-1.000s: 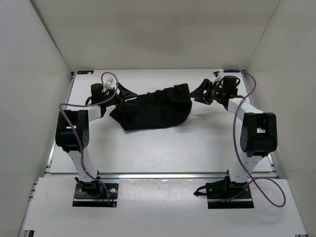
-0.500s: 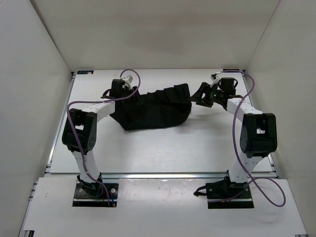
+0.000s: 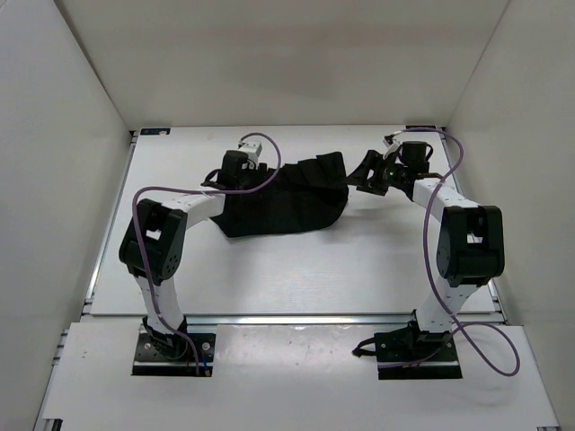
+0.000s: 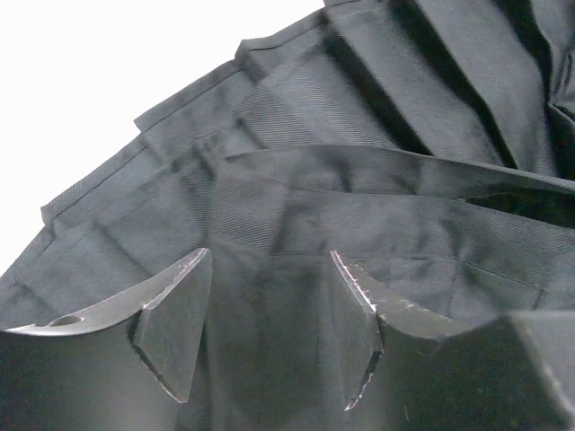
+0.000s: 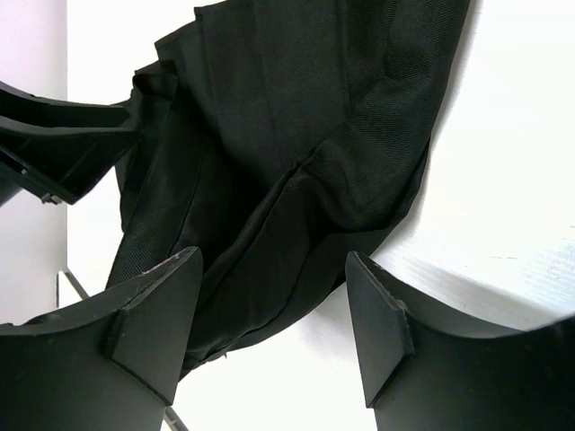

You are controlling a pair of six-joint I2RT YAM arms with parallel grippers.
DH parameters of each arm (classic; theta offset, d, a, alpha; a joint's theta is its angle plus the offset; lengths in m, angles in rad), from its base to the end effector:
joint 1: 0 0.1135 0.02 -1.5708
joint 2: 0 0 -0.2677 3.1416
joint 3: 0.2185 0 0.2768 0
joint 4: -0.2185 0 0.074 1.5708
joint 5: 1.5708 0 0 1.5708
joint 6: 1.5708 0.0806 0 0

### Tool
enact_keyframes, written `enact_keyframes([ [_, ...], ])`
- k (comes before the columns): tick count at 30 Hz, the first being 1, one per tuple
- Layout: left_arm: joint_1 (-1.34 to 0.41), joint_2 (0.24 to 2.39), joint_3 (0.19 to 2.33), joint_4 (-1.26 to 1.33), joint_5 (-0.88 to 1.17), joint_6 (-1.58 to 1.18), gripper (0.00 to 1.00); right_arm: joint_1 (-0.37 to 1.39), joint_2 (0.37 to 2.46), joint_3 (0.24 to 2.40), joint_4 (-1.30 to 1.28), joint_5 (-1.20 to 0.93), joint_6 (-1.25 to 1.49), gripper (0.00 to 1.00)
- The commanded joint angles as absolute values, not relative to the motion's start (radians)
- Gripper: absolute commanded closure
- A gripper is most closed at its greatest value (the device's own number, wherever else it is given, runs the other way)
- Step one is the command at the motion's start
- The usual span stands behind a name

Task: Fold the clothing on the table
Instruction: Fold the skirt

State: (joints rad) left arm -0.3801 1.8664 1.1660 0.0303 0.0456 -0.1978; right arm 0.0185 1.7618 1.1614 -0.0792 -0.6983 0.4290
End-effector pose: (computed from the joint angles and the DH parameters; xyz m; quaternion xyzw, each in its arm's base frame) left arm 0.4299 -0.1757 0.1453 0.0918 0.8954 -0.1437 0.4113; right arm 0.4322 0.0598 0.1879 0.0285 0.8602 0.3909 0.3264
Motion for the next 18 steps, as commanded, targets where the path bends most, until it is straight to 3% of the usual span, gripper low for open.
enact_keyframes([
  [1, -0.411, 1.861, 1.186, 0.069, -0.031, -0.115, 0.35, 0.006, 1.749, 1.164, -0.037, -0.722, 0.423, 0.38],
  [4, -0.411, 1.902, 1.209, 0.067, -0.035, -0.110, 0.31, 0.009, 1.752, 1.161, -0.038, -0.718, 0.426, 0.39],
  [8, -0.422, 1.965, 1.299, 0.014, -0.040, -0.101, 0.43, 0.005, 1.747, 1.164, -0.051, -0.712, 0.410, 0.37],
  [9, -0.422, 1.982, 1.330, 0.000, -0.029, -0.098, 0.54, 0.005, 1.747, 1.164, -0.058, -0.719, 0.403, 0.37],
  [11, -0.419, 2.002, 1.353, -0.044, -0.028, -0.107, 0.91, 0.003, 1.730, 1.163, -0.060, -0.716, 0.396, 0.37],
  [12, -0.414, 1.997, 1.354, -0.046, -0.023, -0.110, 1.00, 0.005, 1.724, 1.160, -0.067, -0.718, 0.396, 0.36],
  [18, -0.391, 1.828, 1.277, -0.075, 0.026, -0.130, 1.00, -0.046, 1.640, 1.105, -0.077, -0.727, 0.388, 0.37],
])
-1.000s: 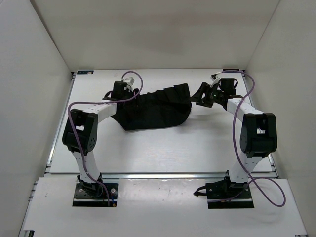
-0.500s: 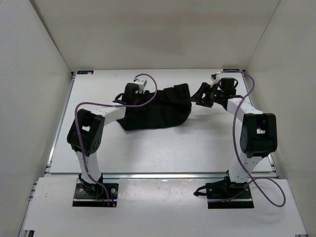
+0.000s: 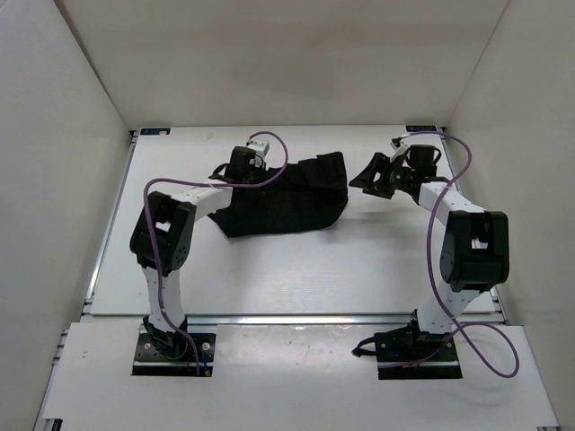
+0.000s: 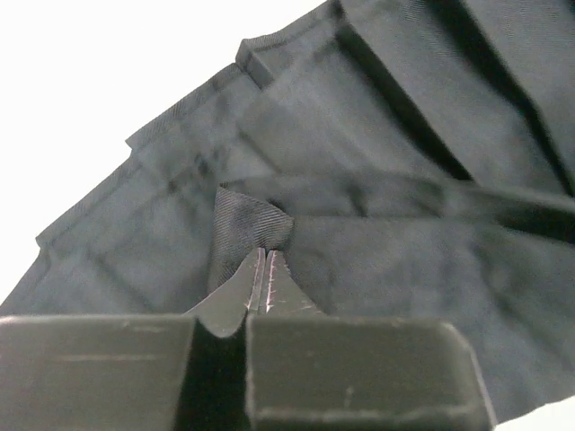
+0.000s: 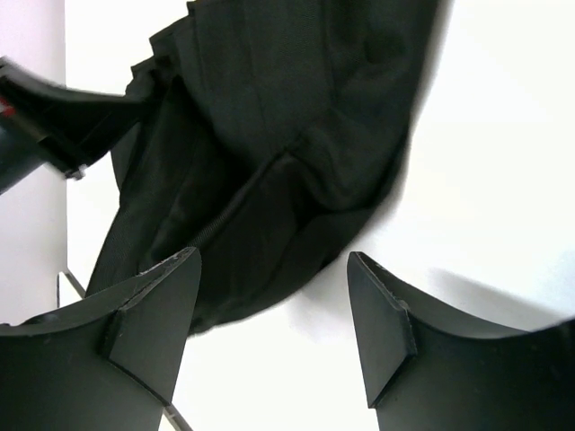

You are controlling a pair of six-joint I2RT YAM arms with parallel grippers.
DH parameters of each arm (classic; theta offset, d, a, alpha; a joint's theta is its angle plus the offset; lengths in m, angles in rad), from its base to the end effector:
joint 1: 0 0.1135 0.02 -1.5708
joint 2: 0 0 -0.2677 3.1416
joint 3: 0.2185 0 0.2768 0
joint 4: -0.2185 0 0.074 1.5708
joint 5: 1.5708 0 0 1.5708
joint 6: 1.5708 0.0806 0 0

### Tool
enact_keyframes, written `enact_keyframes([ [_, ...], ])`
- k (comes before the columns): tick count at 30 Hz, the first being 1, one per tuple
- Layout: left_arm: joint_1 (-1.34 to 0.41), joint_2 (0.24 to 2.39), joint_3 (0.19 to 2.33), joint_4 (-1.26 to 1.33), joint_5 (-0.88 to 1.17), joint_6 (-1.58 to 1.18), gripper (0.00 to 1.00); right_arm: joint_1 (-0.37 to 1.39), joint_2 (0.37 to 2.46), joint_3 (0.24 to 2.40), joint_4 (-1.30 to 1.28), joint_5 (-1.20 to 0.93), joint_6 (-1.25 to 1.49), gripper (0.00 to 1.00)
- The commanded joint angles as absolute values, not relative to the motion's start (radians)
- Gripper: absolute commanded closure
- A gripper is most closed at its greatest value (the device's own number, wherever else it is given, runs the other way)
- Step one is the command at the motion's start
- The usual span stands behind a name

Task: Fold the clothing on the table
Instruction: Fold the skirt

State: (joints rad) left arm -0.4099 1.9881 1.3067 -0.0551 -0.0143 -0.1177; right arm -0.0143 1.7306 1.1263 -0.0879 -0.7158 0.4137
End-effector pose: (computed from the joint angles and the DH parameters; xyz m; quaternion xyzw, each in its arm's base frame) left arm 0.4505 -0.1945 0.1308 0.1302 0.9049 -0.0993 0.3928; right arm 0.4236 0.0468 0.1876 0.0344 0.8600 0.3898 0.3275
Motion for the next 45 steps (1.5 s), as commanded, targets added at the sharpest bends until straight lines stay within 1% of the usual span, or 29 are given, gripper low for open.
enact_keyframes([
  [1, -0.396, 1.771, 1.250, -0.081, 0.053, -0.156, 1.00, -0.048, 1.634, 1.092, -0.084, -0.726, 0.387, 0.37],
  [5, -0.359, 1.561, 1.125, -0.148, 0.164, -0.204, 1.00, -0.046, 1.574, 1.051, -0.162, -0.720, 0.324, 0.37],
  [6, -0.347, 1.537, 1.108, -0.169, 0.176, -0.212, 1.00, -0.038, 1.553, 1.052, -0.179, -0.713, 0.305, 0.37],
  [8, -0.341, 1.421, 1.039, -0.265, 0.190, -0.207, 1.00, -0.008, 1.526, 1.061, -0.291, -0.655, 0.203, 0.37],
  [10, -0.309, 1.338, 0.996, -0.328, 0.187, -0.219, 1.00, 0.061, 1.497, 1.065, -0.360, -0.600, 0.103, 0.39],
  [12, -0.266, 1.220, 0.918, -0.369, 0.234, -0.225, 1.00, 0.132, 1.445, 1.043, -0.394, -0.510, -0.028, 0.41],
  [14, -0.229, 1.146, 0.869, -0.393, 0.244, -0.232, 1.00, 0.170, 1.401, 0.999, -0.379, -0.448, -0.099, 0.31],
  [16, -0.212, 1.097, 0.833, -0.402, 0.245, -0.230, 1.00, 0.205, 1.353, 0.954, -0.353, -0.372, -0.173, 0.26],
  [17, -0.209, 1.072, 0.818, -0.408, 0.245, -0.229, 1.00, 0.227, 1.332, 0.919, -0.329, -0.358, -0.225, 0.26],
  [18, -0.207, 1.068, 0.807, -0.419, 0.238, -0.227, 1.00, 0.253, 1.301, 0.872, -0.295, -0.322, -0.276, 0.30],
  [19, -0.207, 1.066, 0.805, -0.428, 0.232, -0.221, 1.00, 0.268, 1.272, 0.839, -0.275, -0.290, -0.303, 0.41],
  [20, -0.201, 1.063, 0.805, -0.437, 0.233, -0.216, 1.00, 0.291, 1.246, 0.781, -0.215, -0.267, -0.351, 0.46],
  [22, -0.198, 1.060, 0.802, -0.446, 0.227, -0.212, 1.00, 0.342, 1.172, 0.697, -0.144, -0.220, -0.400, 0.43],
  [23, -0.196, 1.066, 0.799, -0.451, 0.232, -0.209, 1.00, 0.369, 1.139, 0.649, -0.090, -0.216, -0.431, 0.44],
  [24, -0.195, 1.060, 0.796, -0.440, 0.238, -0.212, 1.00, 0.396, 1.126, 0.608, -0.046, -0.228, -0.457, 0.54],
  [26, -0.192, 1.060, 0.787, -0.440, 0.248, -0.210, 1.00, 0.440, 1.057, 0.542, 0.021, -0.255, -0.497, 0.59],
  [27, -0.190, 1.058, 0.788, -0.442, 0.258, -0.210, 1.00, 0.489, 1.045, 0.497, 0.069, -0.253, -0.530, 0.56],
  [28, -0.190, 1.065, 0.785, -0.437, 0.252, -0.216, 1.00, 0.535, 1.028, 0.482, 0.105, -0.218, -0.567, 0.51],
  [29, -0.187, 1.063, 0.785, -0.440, 0.245, -0.215, 1.00, 0.555, 1.016, 0.442, 0.133, -0.175, -0.584, 0.43],
  [32, -0.181, 1.066, 0.782, -0.443, 0.258, -0.212, 1.00, 0.627, 1.028, 0.384, 0.192, -0.153, -0.673, 0.41],
  [34, -0.178, 1.062, 0.779, -0.446, 0.261, -0.203, 1.00, 0.679, 1.019, 0.321, 0.270, -0.137, -0.739, 0.38],
  [35, -0.178, 1.058, 0.775, -0.452, 0.277, -0.209, 1.00, 0.689, 1.014, 0.311, 0.320, -0.129, -0.782, 0.34],
  [37, -0.170, 1.048, 0.778, -0.446, 0.279, -0.207, 1.00, 0.713, 1.034, 0.240, 0.398, -0.100, -0.840, 0.33],
  [39, -0.172, 1.046, 0.769, -0.437, 0.288, -0.209, 1.00, 0.718, 1.031, 0.196, 0.481, -0.138, -0.903, 0.30],
  [40, -0.173, 1.042, 0.765, -0.431, 0.293, -0.212, 1.00, 0.724, 1.037, 0.164, 0.507, -0.143, -0.916, 0.22],
  [41, -0.172, 1.045, 0.762, -0.425, 0.302, -0.213, 1.00, 0.745, 1.043, 0.140, 0.552, -0.134, -0.936, 0.11],
  [42, -0.173, 1.045, 0.756, -0.425, 0.316, -0.213, 1.00, 0.756, 1.054, 0.121, 0.595, -0.120, -0.965, 0.07],
  [45, -0.173, 1.046, 0.753, -0.422, 0.319, -0.216, 1.00, 0.764, 1.100, 0.112, 0.646, -0.121, -0.980, 0.06],
])
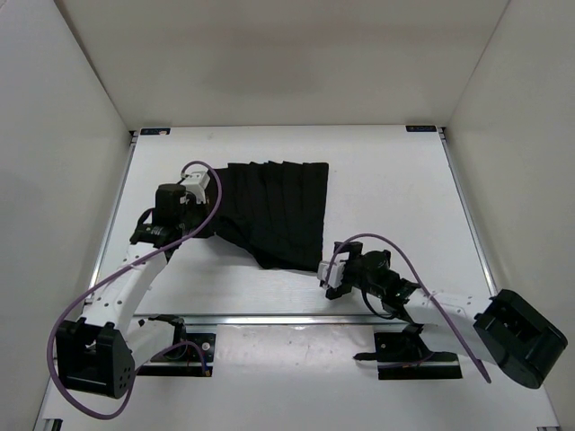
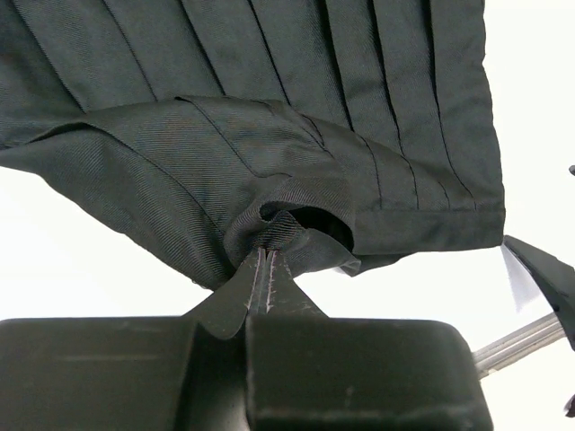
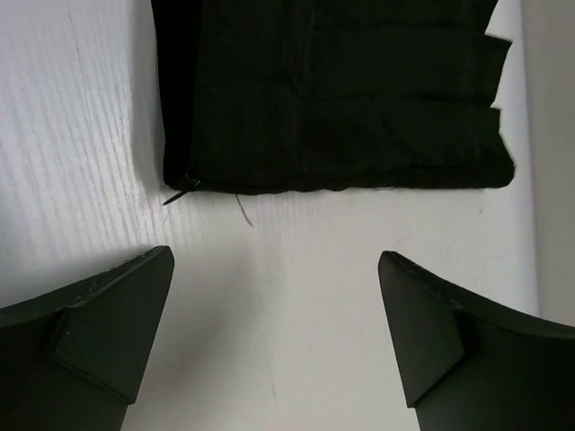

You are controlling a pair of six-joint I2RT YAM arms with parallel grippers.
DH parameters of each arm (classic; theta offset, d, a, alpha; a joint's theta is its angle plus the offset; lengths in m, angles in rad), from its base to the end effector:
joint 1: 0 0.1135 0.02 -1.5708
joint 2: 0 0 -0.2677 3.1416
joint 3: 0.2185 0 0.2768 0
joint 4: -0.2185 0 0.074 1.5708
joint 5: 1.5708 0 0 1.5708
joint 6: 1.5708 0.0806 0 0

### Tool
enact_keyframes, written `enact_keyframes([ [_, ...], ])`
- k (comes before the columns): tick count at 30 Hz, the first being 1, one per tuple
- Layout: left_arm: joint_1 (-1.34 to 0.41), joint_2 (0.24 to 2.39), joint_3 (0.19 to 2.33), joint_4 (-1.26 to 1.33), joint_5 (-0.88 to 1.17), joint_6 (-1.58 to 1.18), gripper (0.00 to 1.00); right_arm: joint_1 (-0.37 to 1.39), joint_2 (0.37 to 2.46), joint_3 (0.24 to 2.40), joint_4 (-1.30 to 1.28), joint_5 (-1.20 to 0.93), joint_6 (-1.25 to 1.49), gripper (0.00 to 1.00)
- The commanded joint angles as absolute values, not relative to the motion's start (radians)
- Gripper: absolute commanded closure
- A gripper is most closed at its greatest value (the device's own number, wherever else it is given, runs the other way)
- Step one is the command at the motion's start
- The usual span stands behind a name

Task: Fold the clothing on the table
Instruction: Fold the skirt

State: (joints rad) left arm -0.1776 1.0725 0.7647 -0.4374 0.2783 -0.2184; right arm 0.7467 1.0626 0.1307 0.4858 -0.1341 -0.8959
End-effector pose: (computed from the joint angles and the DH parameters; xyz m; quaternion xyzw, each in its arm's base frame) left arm 0.2708 -0.0711 0.2212 0.0371 0.9081 -0.2027 0.3645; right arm 0.1673 0.1695 0.0998 -0.6422 0.5489 0.0169 0.5347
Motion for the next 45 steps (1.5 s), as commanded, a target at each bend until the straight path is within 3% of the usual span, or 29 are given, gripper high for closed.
enact_keyframes([
  [1, -0.170, 1.045, 0.752, -0.408, 0.324, -0.216, 1.00, 0.772, 1.114, 0.104, 0.656, -0.130, -0.989, 0.04],
  [11, -0.178, 1.017, 0.727, -0.400, 0.325, -0.213, 1.00, 0.810, 1.256, 0.126, 0.732, -0.209, -1.071, 0.05],
  [17, -0.172, 1.009, 0.716, -0.394, 0.322, -0.224, 1.00, 0.842, 1.336, 0.152, 0.755, -0.233, -1.081, 0.16],
  [18, -0.175, 1.011, 0.718, -0.391, 0.324, -0.225, 1.00, 0.848, 1.345, 0.159, 0.761, -0.235, -1.078, 0.20],
  [20, -0.173, 1.008, 0.718, -0.394, 0.324, -0.227, 1.00, 0.857, 1.387, 0.182, 0.787, -0.226, -1.057, 0.45],
  [21, -0.175, 1.008, 0.721, -0.396, 0.324, -0.222, 1.00, 0.850, 1.394, 0.183, 0.793, -0.213, -1.048, 0.71],
  [22, -0.173, 1.002, 0.719, -0.403, 0.319, -0.225, 1.00, 0.853, 1.397, 0.190, 0.801, -0.206, -1.028, 0.87],
  [26, -0.166, 0.994, 0.727, -0.408, 0.328, -0.229, 1.00, 0.853, 1.324, 0.299, 0.662, -0.149, -0.915, 1.00],
  [34, -0.132, 0.991, 0.911, -0.431, 0.400, -0.253, 1.00, 0.694, 0.979, 0.702, 0.143, -0.294, -0.534, 1.00],
  [39, -0.106, 1.005, 1.168, -0.405, 0.474, -0.334, 1.00, 0.568, 0.962, 1.071, -0.151, -0.420, -0.376, 1.00],
  [45, -0.077, 1.023, 1.504, -0.462, 0.440, -0.370, 1.00, 0.332, 0.937, 1.316, -0.230, -0.670, -0.221, 1.00],
])
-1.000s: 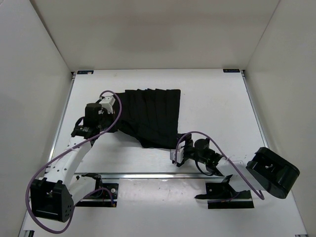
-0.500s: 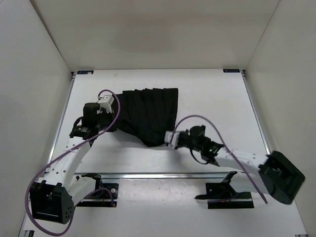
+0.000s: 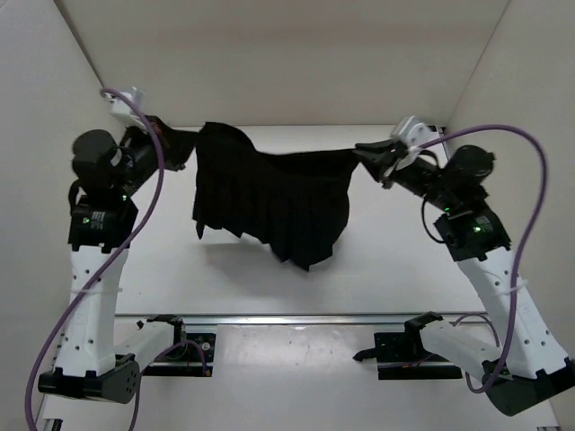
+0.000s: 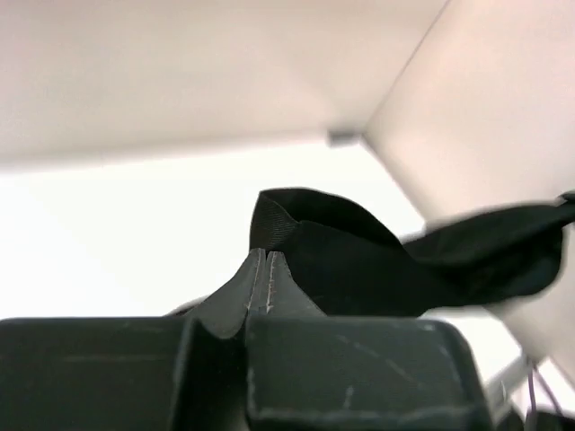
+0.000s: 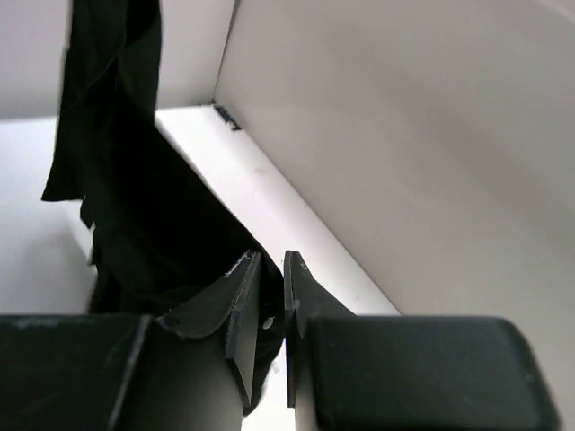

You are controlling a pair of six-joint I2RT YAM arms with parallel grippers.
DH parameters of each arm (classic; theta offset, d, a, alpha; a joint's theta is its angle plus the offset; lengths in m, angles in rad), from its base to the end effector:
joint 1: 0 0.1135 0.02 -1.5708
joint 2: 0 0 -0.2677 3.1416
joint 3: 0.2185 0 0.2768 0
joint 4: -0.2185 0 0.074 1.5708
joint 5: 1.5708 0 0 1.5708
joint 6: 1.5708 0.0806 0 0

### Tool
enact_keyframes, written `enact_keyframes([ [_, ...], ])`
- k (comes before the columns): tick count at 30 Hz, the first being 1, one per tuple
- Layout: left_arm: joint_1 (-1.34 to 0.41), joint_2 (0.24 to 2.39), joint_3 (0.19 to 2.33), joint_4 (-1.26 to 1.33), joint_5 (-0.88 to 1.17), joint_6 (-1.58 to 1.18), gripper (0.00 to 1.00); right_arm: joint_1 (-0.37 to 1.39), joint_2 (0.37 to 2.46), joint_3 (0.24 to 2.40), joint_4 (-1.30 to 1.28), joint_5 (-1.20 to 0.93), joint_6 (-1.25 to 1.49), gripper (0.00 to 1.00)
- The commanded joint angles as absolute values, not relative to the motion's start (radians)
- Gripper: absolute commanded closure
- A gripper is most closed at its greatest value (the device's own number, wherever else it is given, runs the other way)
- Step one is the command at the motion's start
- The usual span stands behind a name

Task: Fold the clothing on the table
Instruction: Fold the skirt

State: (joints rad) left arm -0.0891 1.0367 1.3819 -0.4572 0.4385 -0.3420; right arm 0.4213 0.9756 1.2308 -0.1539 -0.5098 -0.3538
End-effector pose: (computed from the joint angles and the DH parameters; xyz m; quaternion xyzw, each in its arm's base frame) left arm 0.2597 -0.0576 0.4754 0.0520 0.7402 -0.2975 0.6007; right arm 0.2210 0.1422 0.4760 -0.4184 0.5299 0.1932 0.7119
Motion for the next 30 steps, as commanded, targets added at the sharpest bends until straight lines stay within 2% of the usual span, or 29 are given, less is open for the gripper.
enact_keyframes([
  [1, -0.075, 1.026, 1.538, -0.465, 0.419, -0.365, 1.00, 0.310, 0.946, 1.334, -0.233, -0.713, -0.213, 1.00],
  [5, -0.051, 1.061, 1.523, -0.411, 0.397, -0.380, 1.00, 0.272, 1.027, 1.373, -0.241, -0.710, -0.218, 1.00],
  [11, -0.012, 1.155, 1.304, -0.070, 0.540, -0.530, 1.00, 0.218, 1.267, 1.419, -0.181, -0.784, -0.161, 1.00],
  [13, -0.003, 1.263, 1.359, -0.012, 0.589, -0.572, 1.00, 0.209, 1.340, 1.517, -0.201, -0.776, -0.166, 1.00],
  [16, 0.048, 1.394, 1.556, -0.023, 0.649, -0.607, 1.00, 0.196, 1.437, 1.774, -0.250, -0.816, -0.158, 1.00],
  [20, 0.055, 1.485, 1.738, -0.063, 0.644, -0.606, 1.00, 0.183, 1.512, 1.940, -0.288, -0.802, -0.170, 1.00],
  [24, 0.043, 1.477, 1.636, 0.014, 0.670, -0.623, 1.00, 0.158, 1.502, 1.830, -0.241, -0.805, -0.167, 1.00],
  [30, 0.015, 1.385, 1.079, 0.297, 0.594, -0.654, 1.00, 0.127, 1.456, 1.452, -0.062, -0.871, -0.098, 1.00],
])
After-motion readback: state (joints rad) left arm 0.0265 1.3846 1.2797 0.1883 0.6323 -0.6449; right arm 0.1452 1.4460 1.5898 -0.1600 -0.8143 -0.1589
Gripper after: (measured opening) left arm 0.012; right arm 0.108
